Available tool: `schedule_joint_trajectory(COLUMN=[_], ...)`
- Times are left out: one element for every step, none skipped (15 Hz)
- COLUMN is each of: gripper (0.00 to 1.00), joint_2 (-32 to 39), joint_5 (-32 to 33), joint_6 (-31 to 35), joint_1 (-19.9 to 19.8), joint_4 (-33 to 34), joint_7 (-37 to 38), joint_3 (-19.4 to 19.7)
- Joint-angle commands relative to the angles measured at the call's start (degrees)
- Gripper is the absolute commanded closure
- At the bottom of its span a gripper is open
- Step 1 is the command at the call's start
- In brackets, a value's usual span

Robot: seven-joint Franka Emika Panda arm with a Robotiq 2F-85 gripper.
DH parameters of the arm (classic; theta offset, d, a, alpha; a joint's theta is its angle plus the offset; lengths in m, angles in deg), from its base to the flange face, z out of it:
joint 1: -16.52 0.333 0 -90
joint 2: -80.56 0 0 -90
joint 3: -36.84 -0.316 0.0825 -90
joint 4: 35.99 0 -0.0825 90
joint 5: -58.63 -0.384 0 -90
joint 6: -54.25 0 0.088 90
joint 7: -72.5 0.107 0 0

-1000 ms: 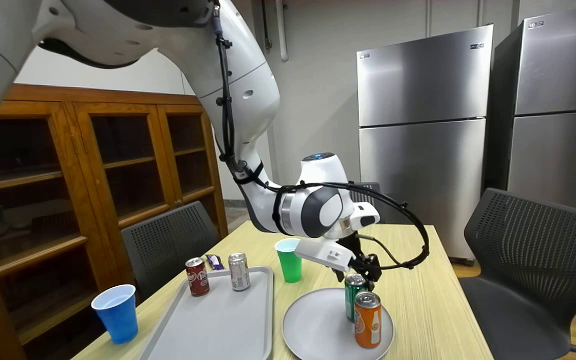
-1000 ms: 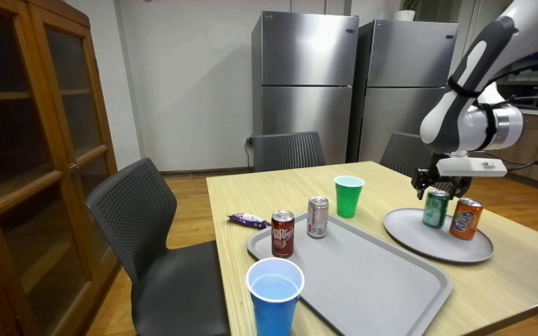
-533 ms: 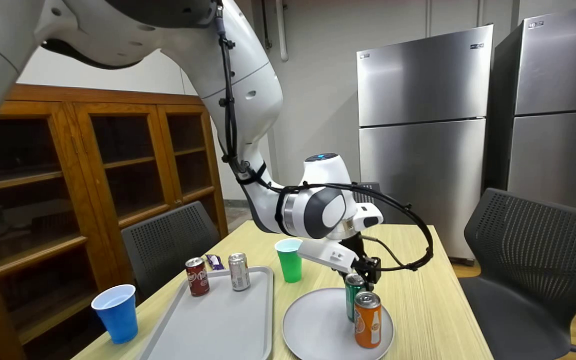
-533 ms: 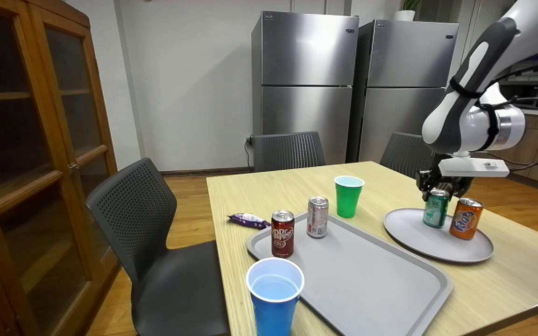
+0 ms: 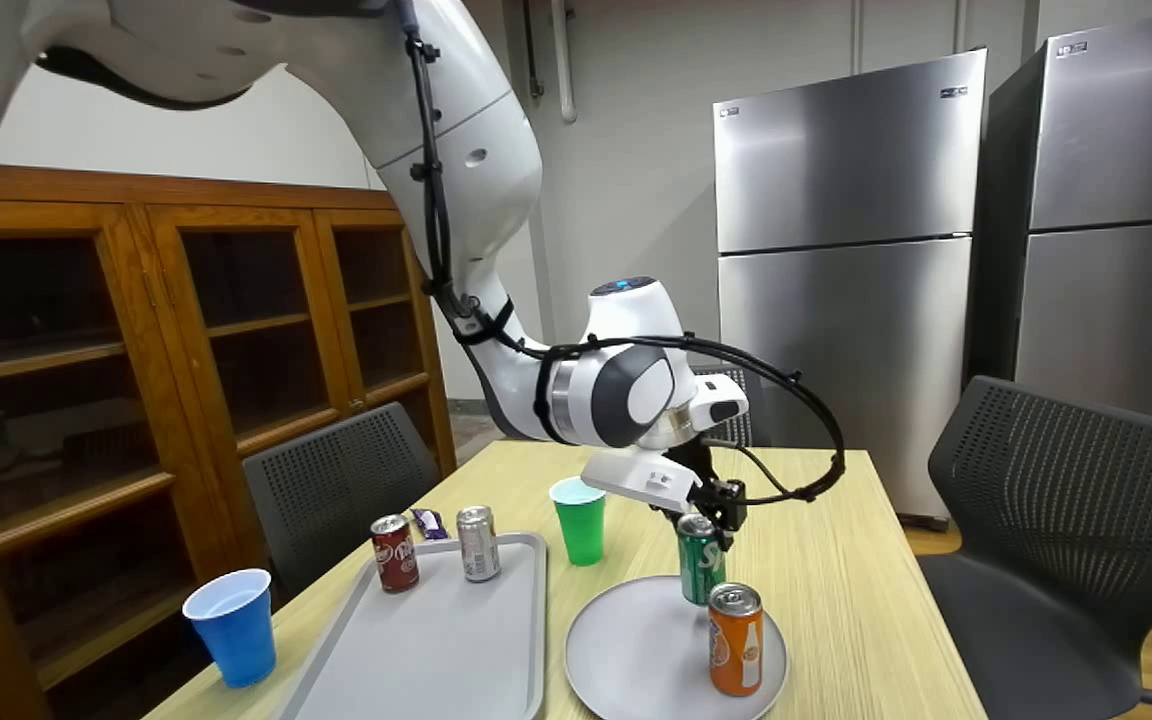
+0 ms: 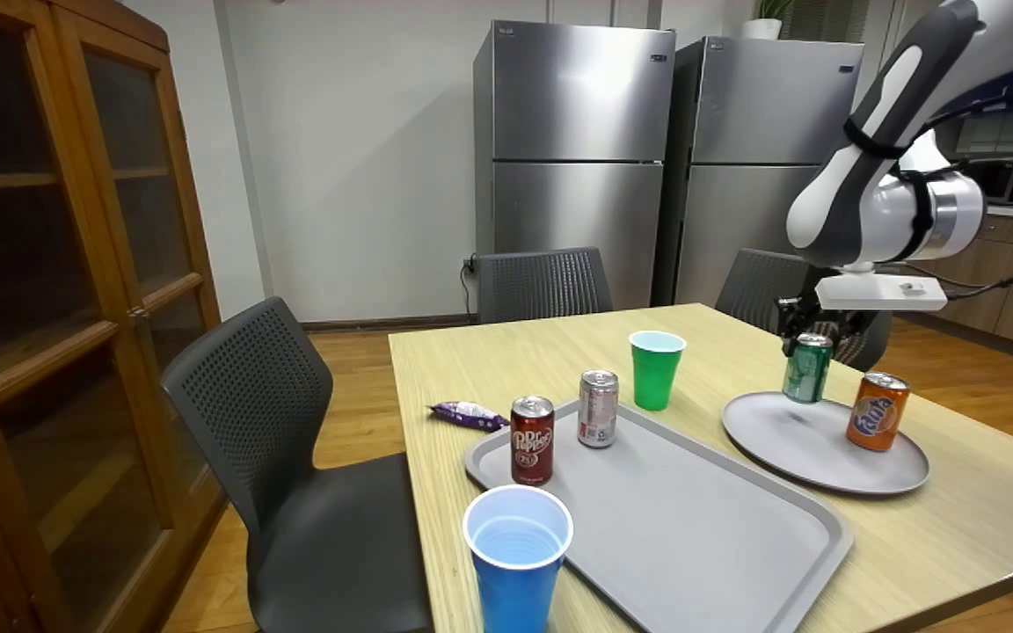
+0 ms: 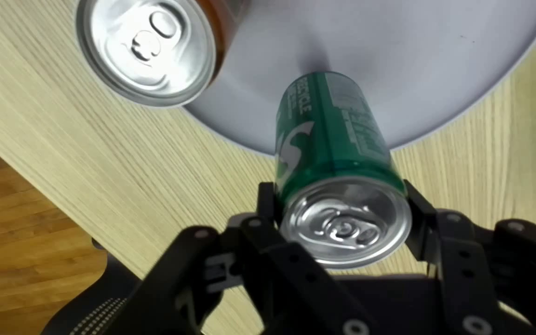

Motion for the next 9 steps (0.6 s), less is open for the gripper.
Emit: schedule_joint_trajectory(gripper=[0.62,0.62,0.62,0.62,0.62,0.62,0.62,0.62,0.62], joint_2=[-6.7,-7.8,-9.0,-10.1,-11.2,-12.2,-13.2,-14.0,-14.8], joint_5=[0.3,0.6,0.9,1.4,1.9,2.5,3.3,4.1,5.0], joint_6=[0.9,1.0,1.0,1.1,1.1,1.1,0.9,0.8,0.7], joint_1=[4.1,5.4,6.8,8.6,10.4,12.3,14.3,16.1,18.0], joint_4=[-6.1,-7.2,-8.5,-9.7,-10.9,-12.1,-13.2,-14.1,-14.9], joint_7=[0.5,0.9,1.4,2.0,2.5,3.2,4.2,5.1,6.1], joint_3=[1.3,1.7,2.1,2.7,3.3,4.0,4.8,5.3,5.9])
